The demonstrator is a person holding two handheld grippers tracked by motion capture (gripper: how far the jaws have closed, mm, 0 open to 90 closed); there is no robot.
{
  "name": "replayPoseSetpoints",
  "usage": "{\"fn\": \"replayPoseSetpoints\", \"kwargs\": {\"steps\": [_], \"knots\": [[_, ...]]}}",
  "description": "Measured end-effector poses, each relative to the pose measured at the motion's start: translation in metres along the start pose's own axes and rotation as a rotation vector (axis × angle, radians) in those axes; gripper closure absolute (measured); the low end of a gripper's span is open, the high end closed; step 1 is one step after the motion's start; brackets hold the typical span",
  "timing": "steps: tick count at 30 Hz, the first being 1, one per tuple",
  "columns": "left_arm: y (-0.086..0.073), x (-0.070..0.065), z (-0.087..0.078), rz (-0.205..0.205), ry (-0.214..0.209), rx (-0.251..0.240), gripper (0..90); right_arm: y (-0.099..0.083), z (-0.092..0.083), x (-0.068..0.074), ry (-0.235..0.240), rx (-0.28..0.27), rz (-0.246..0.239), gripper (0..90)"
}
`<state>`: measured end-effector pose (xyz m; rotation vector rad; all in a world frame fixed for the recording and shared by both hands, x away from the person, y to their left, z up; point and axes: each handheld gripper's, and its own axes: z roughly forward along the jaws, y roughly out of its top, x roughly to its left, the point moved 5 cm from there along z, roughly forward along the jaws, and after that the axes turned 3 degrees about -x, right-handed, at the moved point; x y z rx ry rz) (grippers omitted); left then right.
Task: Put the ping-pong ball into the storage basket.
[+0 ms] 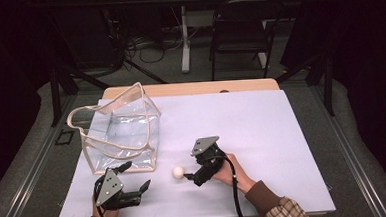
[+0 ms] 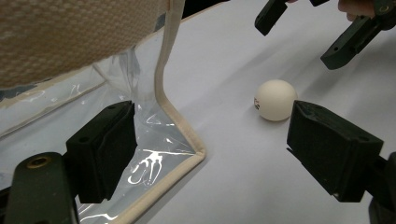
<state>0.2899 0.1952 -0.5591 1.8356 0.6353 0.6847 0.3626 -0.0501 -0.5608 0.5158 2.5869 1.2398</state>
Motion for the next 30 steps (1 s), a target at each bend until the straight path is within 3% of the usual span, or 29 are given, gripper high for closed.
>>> {"fn": "replayPoseSetpoints", "kwargs": {"steps": [23,27,29,30], "knots": [[0.000,0.000,0.000,0.001,-0.001,-0.001,15.9,0.006,0.020,0.015,0.021,-0.008,0.018,0.0],[0.000,0.000,0.000,0.000,-0.001,-0.003,15.9,0.006,0.023,0.018,0.026,-0.003,0.014,3.6],[0.000,0.000,0.000,0.000,-0.001,-0.003,15.9,0.006,0.026,0.020,0.028,-0.005,0.016,12.5],[0.000,0.000,0.000,0.000,-0.001,-0.003,15.9,0.006,0.026,0.020,0.028,-0.005,0.016,12.5]]}}
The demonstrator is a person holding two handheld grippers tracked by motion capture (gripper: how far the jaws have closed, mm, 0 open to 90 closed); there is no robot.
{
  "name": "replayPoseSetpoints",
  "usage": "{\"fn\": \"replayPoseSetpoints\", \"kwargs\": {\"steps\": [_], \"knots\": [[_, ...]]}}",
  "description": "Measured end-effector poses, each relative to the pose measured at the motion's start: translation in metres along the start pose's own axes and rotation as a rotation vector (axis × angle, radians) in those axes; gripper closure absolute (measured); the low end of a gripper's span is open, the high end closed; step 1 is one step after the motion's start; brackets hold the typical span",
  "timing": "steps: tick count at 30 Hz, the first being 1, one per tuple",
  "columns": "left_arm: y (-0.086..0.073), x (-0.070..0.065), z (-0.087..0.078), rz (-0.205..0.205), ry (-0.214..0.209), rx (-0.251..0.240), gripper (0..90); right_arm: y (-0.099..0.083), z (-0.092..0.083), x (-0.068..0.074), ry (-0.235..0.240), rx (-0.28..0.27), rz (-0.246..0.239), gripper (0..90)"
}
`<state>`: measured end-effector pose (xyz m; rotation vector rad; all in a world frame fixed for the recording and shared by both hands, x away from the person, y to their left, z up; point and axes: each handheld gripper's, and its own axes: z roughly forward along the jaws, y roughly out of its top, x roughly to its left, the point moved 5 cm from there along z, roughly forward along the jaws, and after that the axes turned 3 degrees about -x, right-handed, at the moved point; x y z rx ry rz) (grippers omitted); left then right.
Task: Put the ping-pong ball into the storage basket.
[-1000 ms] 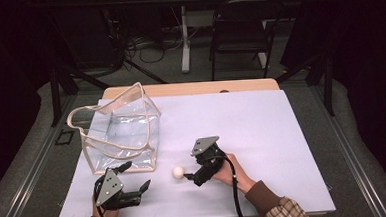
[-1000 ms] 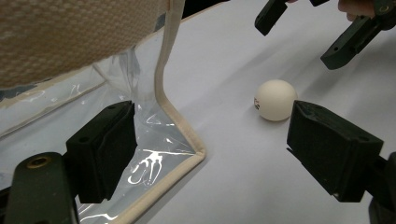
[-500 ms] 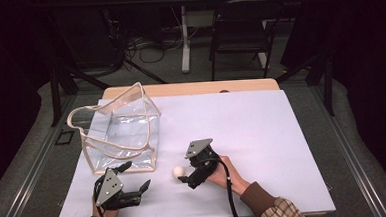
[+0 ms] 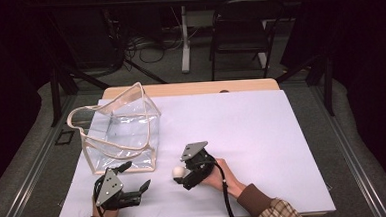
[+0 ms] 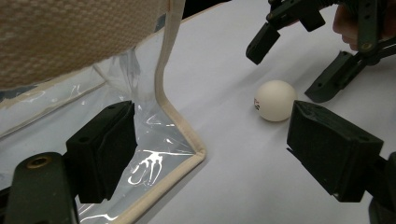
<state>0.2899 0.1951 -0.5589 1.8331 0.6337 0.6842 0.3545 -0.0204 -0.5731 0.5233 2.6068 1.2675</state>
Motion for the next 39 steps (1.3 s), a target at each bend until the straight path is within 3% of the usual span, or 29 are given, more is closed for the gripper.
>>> {"fn": "replayPoseSetpoints", "kwargs": {"steps": [13,30,39], "knots": [[0.000,0.000,0.000,-0.001,0.001,0.001,15.9,-0.004,0.012,0.005,-0.002,0.041,0.000,36.5],[0.000,0.000,0.001,0.000,0.002,0.001,15.9,-0.008,0.019,0.007,0.000,0.073,0.012,50.1],[0.000,0.000,0.001,-0.002,0.000,0.001,15.9,-0.007,0.018,0.008,-0.005,0.071,0.005,50.4]]}}
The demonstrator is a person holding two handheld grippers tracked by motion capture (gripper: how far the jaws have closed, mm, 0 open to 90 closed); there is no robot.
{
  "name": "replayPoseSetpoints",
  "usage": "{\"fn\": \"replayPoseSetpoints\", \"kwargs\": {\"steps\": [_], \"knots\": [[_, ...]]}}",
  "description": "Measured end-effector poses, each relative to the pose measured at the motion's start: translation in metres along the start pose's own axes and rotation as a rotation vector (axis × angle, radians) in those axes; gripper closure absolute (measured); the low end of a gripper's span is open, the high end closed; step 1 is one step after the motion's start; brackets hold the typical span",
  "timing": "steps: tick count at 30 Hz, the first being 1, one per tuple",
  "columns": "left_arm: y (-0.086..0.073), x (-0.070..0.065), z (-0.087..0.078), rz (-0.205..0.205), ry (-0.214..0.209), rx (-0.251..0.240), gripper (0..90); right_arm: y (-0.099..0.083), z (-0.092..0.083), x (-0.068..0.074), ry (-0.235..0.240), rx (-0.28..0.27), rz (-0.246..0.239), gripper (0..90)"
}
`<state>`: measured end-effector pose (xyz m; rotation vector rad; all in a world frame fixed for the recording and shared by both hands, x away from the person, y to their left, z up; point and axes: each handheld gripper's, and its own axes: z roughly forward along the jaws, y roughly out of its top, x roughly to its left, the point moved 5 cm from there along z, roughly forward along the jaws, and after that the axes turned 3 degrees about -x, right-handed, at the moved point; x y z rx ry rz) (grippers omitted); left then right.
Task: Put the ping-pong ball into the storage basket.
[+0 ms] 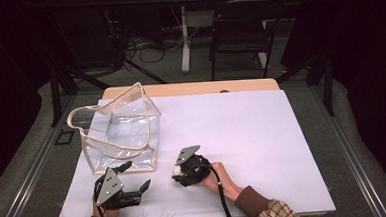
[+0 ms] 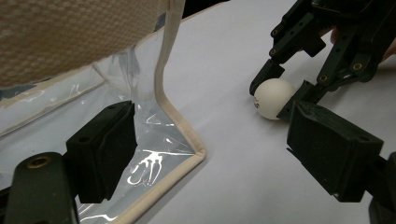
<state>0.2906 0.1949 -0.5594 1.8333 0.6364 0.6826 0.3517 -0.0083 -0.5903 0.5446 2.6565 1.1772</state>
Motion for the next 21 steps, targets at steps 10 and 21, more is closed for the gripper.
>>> {"fn": "replayPoseSetpoints", "kwargs": {"steps": [10,21], "knots": [[0.000,0.000,-0.001,0.001,-0.001,0.000,15.9,0.004,-0.009,-0.002,-0.019,-0.008,-0.010,50.5],[0.000,0.000,-0.001,0.002,-0.002,0.000,15.9,0.009,-0.021,-0.008,-0.043,-0.031,-0.015,50.5]]}}
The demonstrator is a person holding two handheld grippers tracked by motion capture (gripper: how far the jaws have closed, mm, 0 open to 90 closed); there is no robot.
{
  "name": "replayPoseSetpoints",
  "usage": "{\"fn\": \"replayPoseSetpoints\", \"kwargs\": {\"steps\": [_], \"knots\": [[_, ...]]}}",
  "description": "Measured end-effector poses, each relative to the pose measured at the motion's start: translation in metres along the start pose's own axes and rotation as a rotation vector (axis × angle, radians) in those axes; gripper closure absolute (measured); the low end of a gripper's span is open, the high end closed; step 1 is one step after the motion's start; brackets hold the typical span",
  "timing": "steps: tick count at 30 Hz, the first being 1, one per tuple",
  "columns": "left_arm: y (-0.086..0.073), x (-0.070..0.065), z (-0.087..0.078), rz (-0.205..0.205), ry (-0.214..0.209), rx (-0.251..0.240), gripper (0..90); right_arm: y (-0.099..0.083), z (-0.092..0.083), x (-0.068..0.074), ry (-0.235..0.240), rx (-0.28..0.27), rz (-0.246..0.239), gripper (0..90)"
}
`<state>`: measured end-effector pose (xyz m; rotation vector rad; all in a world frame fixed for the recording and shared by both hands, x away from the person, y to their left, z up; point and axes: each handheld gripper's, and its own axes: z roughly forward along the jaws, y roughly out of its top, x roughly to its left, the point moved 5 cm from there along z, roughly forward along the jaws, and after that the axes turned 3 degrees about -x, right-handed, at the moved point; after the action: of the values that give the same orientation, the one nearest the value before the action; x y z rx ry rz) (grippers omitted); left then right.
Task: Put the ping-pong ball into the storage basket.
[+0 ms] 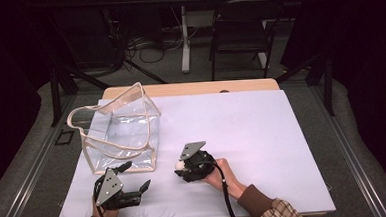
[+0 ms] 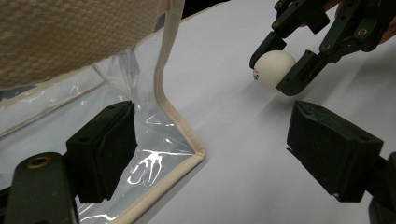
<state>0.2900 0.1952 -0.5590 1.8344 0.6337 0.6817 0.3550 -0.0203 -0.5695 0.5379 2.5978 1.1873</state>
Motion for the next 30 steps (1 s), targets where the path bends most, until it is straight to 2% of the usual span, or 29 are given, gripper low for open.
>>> {"fn": "replayPoseSetpoints", "kwargs": {"steps": [30], "knots": [[0.000,0.000,0.000,0.001,0.001,0.001,15.9,0.007,-0.027,-0.021,-0.064,-0.045,0.022,50.8]]}}
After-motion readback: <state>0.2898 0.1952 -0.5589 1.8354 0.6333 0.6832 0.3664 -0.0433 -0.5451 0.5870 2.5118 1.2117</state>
